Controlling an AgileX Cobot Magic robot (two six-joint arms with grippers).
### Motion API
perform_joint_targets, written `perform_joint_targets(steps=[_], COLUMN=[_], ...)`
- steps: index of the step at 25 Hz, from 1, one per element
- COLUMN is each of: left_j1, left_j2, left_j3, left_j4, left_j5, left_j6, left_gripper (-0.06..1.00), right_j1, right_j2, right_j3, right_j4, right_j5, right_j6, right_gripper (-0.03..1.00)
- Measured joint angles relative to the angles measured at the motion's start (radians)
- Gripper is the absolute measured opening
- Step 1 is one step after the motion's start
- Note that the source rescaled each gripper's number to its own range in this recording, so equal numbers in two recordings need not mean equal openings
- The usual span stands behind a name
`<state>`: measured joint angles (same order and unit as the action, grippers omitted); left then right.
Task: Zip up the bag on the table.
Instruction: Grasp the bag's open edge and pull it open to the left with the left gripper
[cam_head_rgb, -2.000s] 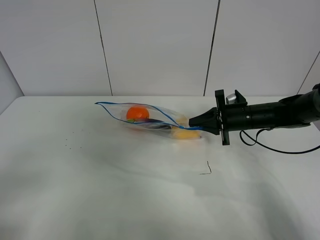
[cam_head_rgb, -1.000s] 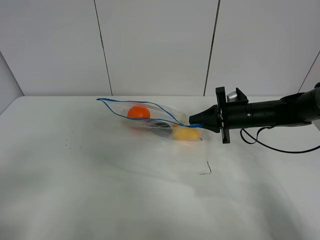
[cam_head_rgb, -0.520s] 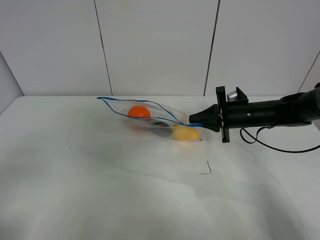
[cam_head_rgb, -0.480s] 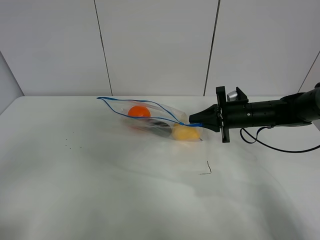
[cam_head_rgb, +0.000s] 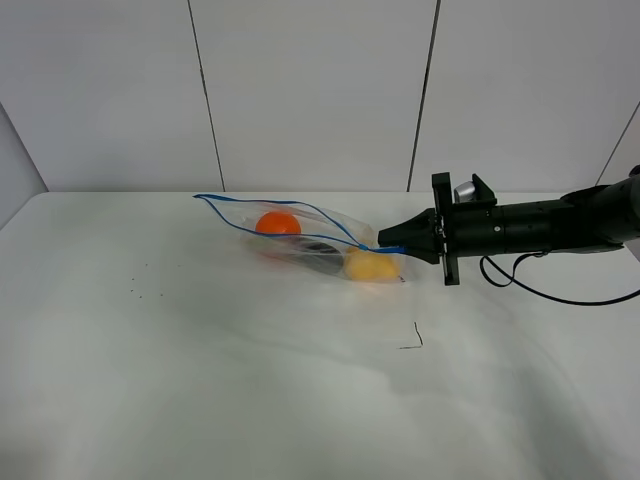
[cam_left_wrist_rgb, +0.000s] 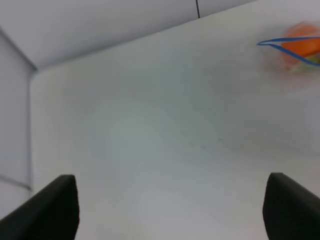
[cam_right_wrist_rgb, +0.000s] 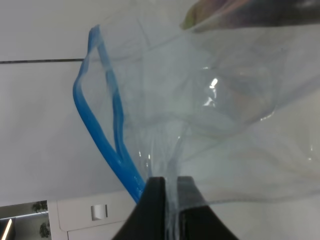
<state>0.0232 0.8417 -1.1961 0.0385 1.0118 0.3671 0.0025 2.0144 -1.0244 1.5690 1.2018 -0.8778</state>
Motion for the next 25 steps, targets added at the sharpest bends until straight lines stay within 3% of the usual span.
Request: perform_joint_targets(steps=[4, 10, 13, 20, 25], left_j1=[0.000, 0.000, 0.000, -0.013, -0.124], left_j2=[0.143, 0.262, 0.308, 0.365, 0.397], left_j3=[-0.091, -0.101, -0.101, -0.101, -0.100], left_j4=[0.000, -0.004, -0.049, -0.269, -0.360], left_j5=[-0.040, -0.312, -0.414, -0.444, -0.443], left_j6=[0.226, 0.643, 0.773, 0.908, 0.968], left_gripper=[0.98, 0.98, 0.98, 0.98, 0.98], right_j1=[0.000, 0.000, 0.000, 0.000, 0.000], right_j2=[0.000, 0.000, 0.000, 0.000, 0.000], right_j3=[0.000, 0.000, 0.000, 0.000, 0.000], right_j4=[0.000, 0.000, 0.000, 0.009, 0.012], right_j5=[0.000, 0.000, 0.000, 0.000, 0.000], right_j6=[0.000, 0.000, 0.000, 0.000, 0.000], right_gripper=[0.00, 0.00, 0.00, 0.00, 0.00])
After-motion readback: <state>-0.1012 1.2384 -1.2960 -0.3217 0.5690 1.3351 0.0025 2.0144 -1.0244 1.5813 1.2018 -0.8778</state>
